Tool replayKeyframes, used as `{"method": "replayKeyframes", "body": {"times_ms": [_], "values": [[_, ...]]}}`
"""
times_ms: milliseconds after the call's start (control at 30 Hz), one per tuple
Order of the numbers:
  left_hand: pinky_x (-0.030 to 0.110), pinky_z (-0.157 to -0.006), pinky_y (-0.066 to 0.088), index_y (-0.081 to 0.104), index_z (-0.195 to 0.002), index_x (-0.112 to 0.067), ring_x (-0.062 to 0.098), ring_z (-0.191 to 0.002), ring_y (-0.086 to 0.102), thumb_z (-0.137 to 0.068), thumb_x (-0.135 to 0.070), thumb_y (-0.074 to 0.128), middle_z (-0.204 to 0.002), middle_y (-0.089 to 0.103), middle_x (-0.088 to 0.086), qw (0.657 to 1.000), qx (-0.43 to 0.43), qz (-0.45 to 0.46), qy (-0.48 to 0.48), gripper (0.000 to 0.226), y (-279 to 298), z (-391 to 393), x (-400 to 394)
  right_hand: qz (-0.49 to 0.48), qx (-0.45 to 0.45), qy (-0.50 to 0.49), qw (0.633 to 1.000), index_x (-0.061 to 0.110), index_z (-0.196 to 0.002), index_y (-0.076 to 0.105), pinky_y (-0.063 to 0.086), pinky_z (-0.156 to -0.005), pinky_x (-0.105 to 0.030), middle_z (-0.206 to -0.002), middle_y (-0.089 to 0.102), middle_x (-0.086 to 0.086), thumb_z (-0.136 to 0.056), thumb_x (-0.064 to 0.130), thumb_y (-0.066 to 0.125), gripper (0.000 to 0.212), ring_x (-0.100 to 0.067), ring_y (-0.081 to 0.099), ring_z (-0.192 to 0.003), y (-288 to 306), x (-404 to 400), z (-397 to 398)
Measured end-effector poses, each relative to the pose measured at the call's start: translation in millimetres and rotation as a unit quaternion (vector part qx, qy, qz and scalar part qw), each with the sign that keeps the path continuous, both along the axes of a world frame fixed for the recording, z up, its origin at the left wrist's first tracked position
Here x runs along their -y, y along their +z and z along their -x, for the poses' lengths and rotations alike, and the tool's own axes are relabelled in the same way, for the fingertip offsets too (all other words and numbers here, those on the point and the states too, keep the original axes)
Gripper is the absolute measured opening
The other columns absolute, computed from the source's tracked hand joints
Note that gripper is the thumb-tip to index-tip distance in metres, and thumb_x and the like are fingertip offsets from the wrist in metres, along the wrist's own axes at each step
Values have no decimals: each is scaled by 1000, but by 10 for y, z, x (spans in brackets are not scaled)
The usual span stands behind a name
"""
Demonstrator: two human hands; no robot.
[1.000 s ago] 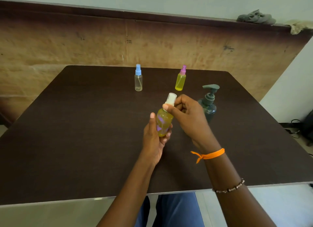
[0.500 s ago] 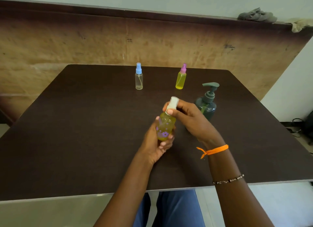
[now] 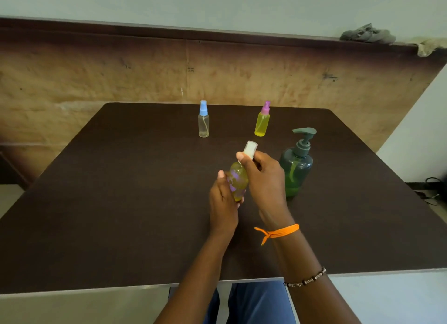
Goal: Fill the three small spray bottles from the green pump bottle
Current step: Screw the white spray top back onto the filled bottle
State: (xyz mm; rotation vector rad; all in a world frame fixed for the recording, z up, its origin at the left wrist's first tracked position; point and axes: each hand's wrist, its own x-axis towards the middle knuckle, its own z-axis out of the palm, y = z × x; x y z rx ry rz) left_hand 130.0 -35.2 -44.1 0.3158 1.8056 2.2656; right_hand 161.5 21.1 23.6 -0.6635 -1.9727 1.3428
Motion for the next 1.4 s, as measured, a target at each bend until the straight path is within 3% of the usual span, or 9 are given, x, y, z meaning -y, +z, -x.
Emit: {"method": "replayKeyframes", "body": {"times_ms": [133, 200, 333, 400, 467, 600, 767, 1100, 1400], "values": [[17, -53, 42, 55, -97, -12, 13, -70, 52, -103, -35, 25, -86, 59, 6, 1000, -13, -12, -21, 37, 30, 178, 1, 9, 37, 66, 997, 22, -87, 62, 47, -78, -32, -93, 52, -8, -86, 23, 63, 2, -19, 55, -84, -5, -104, 35], [20, -55, 41, 49, -93, -21, 11, -70, 51, -103, -30, 25, -86, 57, 1, 998, -10, -38, -52, 27, 81, 305, 3, 26, 52, 128, 990, 30, -94, 60, 50, -86, -32, -105, 52, -10, -84, 14, 66, 19, -22, 57, -96, -39, -163, 40], [25, -56, 42, 44, -97, -21, 13, -69, 52, -103, -28, 26, -86, 57, 2, 990, 26, -66, -121, 20, 165, 561, -97, 105, 22, 200, 974, 20, -105, 54, 52, -57, -18, -96, 60, -6, -81, -3, 66, 35, -5, 62, -68, -64, -262, 189], [23, -53, 43, 44, -96, -21, 12, -65, 53, -103, -27, 27, -85, 57, 3, 988, 24, -29, -148, 20, 210, 713, -163, 99, 22, 170, 980, 18, -104, 53, 52, -57, -27, -94, 61, -11, -80, -1, 67, 34, -18, 59, -69, -91, -340, 346], [22, -59, 48, 49, -94, -21, 10, -69, 55, -103, -24, 32, -87, 58, 2, 986, -16, 31, -161, 19, 252, 898, -212, 53, 35, 120, 991, 15, -107, 53, 52, -72, -34, -97, 62, -7, -79, 0, 68, 36, -21, 58, -83, -124, -431, 523], [20, -69, 49, 53, -97, -17, 10, -74, 59, -98, -11, 43, -88, 59, 0, 992, -64, 74, -81, 11, 196, 1256, -242, -18, 43, 13, 999, 9, -113, 55, 45, -75, -24, -96, 60, 0, -75, 1, 72, 42, -13, 55, -86, -164, -606, 863], [24, -72, 50, 57, -93, -20, 12, -77, 60, -95, -8, 45, -83, 60, 0, 992, -77, 95, -29, 17, 39, 1546, -247, -92, 67, -59, 992, 10, -112, 58, 39, -78, -22, -109, 65, -7, -72, -1, 71, 43, -24, 59, -103, -419, -767, 1256], [16, -69, 50, 62, -99, -11, 5, -75, 58, -92, -3, 47, -81, 61, -1, 988, -130, 69, 50, 18, -48, 1762, -271, -56, 96, -108, 988, 5, -120, 56, 45, -92, -33, -113, 65, -13, -78, 8, 72, 45, -28, 60, -108, -562, -1012, 1801], [21, -72, 50, 62, -98, -13, 6, -74, 58, -92, -3, 47, -79, 61, -1, 988, -126, 79, 45, 19, -43, 1757, -254, -55, 103, -125, 985, 6, -124, 52, 45, -94, -34, -120, 62, -12, -75, 10, 75, 54, -27, 58, -112, -569, -913, 1860]]}}
